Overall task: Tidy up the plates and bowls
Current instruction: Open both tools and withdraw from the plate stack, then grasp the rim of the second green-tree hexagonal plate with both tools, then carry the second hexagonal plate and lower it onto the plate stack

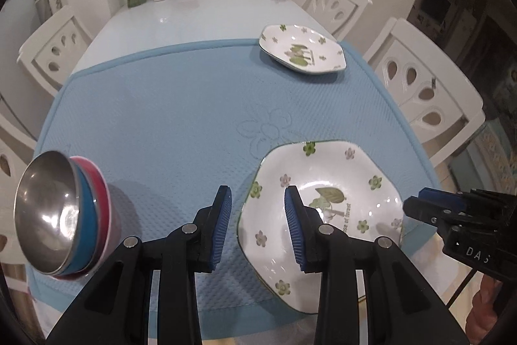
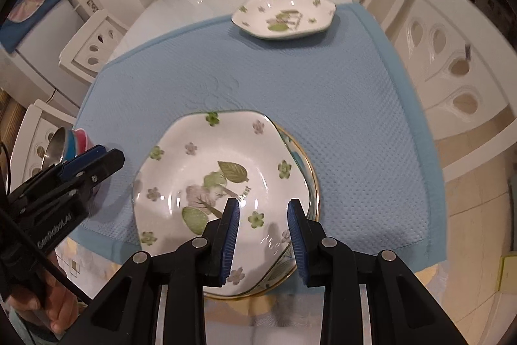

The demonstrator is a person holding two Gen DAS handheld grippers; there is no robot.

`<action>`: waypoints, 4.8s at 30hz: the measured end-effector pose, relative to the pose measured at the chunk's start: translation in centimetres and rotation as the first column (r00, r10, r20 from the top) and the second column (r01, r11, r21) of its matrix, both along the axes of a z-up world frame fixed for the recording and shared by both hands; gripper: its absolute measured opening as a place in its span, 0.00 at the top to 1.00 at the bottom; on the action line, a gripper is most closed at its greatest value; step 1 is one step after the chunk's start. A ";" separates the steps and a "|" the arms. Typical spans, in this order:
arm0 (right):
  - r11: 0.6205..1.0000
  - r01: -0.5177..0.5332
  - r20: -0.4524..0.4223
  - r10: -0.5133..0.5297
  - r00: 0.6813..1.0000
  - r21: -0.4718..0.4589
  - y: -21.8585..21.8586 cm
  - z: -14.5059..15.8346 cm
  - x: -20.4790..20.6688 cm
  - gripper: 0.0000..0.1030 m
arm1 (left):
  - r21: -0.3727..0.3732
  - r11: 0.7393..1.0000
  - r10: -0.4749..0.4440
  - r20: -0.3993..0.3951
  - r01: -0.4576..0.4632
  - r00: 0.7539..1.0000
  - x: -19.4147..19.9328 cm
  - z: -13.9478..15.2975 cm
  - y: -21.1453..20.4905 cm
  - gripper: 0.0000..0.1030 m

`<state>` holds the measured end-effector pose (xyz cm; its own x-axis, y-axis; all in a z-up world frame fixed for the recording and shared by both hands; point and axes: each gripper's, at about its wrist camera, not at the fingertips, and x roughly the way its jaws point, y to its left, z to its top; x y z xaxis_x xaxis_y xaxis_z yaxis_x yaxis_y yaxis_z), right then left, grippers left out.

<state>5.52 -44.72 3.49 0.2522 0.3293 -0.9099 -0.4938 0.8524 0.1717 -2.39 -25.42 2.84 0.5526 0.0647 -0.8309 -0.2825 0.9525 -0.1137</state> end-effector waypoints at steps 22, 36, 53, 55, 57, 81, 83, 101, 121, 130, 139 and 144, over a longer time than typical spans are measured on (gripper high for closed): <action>0.983 0.104 0.225 -0.137 0.965 0.153 -1.1 10.1 8.8 0.18 | -0.021 0.997 0.072 0.231 -0.069 0.970 10.6 8.7 3.3 0.30; 0.981 0.135 -0.035 -0.132 0.991 0.141 1.7 -1.9 29.8 0.19 | -0.258 0.952 0.157 -0.042 -0.163 0.987 27.2 -4.9 7.6 0.38; 0.990 0.044 -0.053 -0.037 0.998 0.134 5.7 -8.1 34.6 0.78 | -0.296 0.937 0.160 -0.104 -0.184 0.982 31.0 -9.9 8.1 0.80; 0.994 0.020 -0.020 -0.018 1.000 0.109 6.3 -7.9 34.2 0.77 | -0.250 0.952 0.158 -0.097 -0.178 0.983 31.2 -9.6 7.7 0.79; 0.998 -0.031 0.062 0.028 0.998 0.051 7.0 -7.2 33.2 0.76 | -0.162 0.976 0.139 -0.068 -0.149 0.988 31.0 -8.8 6.8 0.78; 0.989 -0.146 0.258 0.136 0.957 0.018 3.2 4.2 19.9 0.76 | -0.045 0.998 -0.040 0.130 0.047 0.991 17.7 2.5 1.7 0.79; 0.990 -0.143 0.273 0.133 0.953 0.019 2.9 5.6 17.9 0.76 | -0.048 0.997 -0.052 0.150 0.060 0.987 15.9 3.7 1.2 0.79; 0.998 -0.069 0.229 0.067 0.971 -0.002 -0.1 5.0 0.5 0.74 | -0.056 0.994 -0.090 0.094 0.095 0.992 2.9 2.4 -2.0 0.80; 0.994 -0.108 0.184 0.112 0.977 -0.036 1.6 -0.4 -6.0 0.81 | -0.102 0.989 -0.110 -0.022 0.107 0.994 0.2 -3.7 -2.1 0.84; 0.999 0.031 0.129 -0.026 0.991 -0.043 -2.3 -1.3 1.8 0.81 | -0.204 0.979 -0.023 -0.037 0.015 0.999 -0.9 -5.0 0.8 0.85; 0.989 0.030 0.108 -0.014 0.994 -0.146 0.2 -3.5 1.1 0.76 | -0.210 0.978 -0.026 -0.049 0.015 0.998 -0.8 -5.2 0.7 0.85; 0.991 0.002 0.072 0.008 0.997 -0.132 0.6 -3.3 0.0 0.76 | -0.225 0.974 0.000 -0.067 -0.015 0.998 -0.5 -5.6 1.5 0.82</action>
